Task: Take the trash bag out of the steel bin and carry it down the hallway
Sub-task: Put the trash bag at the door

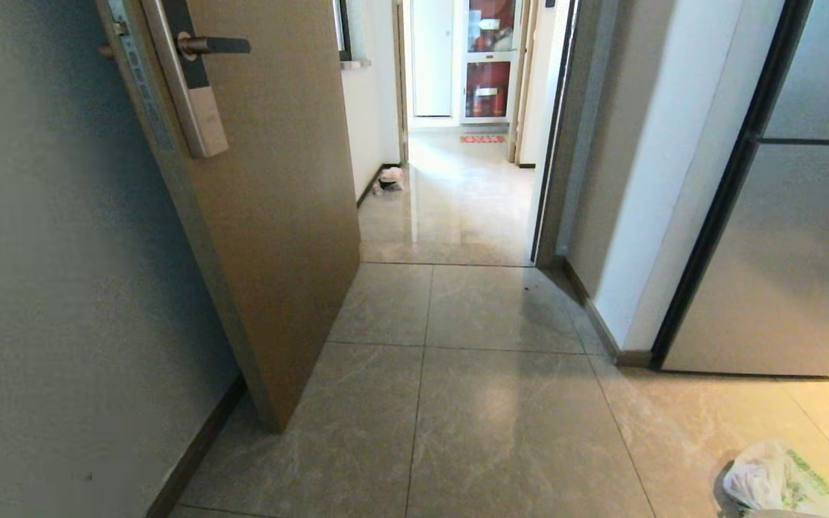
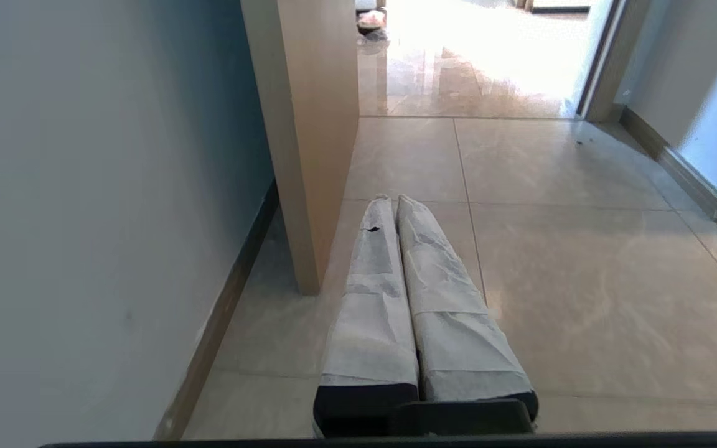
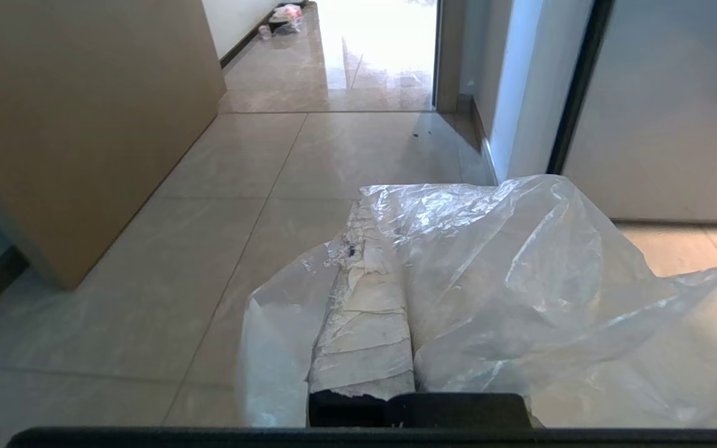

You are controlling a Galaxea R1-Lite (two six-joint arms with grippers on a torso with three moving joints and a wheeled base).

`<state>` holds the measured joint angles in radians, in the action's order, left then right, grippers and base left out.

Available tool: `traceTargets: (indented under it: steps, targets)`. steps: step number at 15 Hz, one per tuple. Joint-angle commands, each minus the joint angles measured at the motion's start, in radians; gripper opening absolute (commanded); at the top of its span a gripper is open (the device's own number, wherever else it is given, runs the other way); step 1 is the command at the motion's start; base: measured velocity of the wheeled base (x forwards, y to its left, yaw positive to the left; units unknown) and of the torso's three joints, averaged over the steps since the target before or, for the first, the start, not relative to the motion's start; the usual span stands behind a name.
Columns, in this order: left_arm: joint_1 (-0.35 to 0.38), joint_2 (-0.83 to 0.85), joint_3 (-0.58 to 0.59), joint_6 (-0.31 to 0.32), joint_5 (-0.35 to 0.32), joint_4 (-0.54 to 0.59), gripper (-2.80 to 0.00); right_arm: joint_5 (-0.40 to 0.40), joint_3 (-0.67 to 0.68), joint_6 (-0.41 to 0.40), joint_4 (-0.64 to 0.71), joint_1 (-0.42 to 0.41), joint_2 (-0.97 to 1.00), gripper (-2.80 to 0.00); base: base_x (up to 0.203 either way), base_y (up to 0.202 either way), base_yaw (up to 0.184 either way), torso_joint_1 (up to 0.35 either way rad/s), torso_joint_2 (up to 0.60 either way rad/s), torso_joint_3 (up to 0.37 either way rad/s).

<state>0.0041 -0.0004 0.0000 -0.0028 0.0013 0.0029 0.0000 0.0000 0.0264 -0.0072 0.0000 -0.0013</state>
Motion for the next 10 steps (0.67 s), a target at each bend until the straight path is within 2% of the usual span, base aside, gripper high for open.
traceTargets:
  steps: [1,10]
  targets:
    - [0.000,0.000,0.003,0.000,0.000,0.000,-2.80,0.000,0.002,0.001,0.000,0.000,0.000,-2.80,0.196,0.000,0.004,-0.002,0.01,0.003]
    - [0.000,0.000,0.003,0.000,0.000,0.000,-2.80,0.000,0.002,0.000,0.000,0.000,0.000,-2.80,0.193,0.000,0.002,0.002,0.00,0.002]
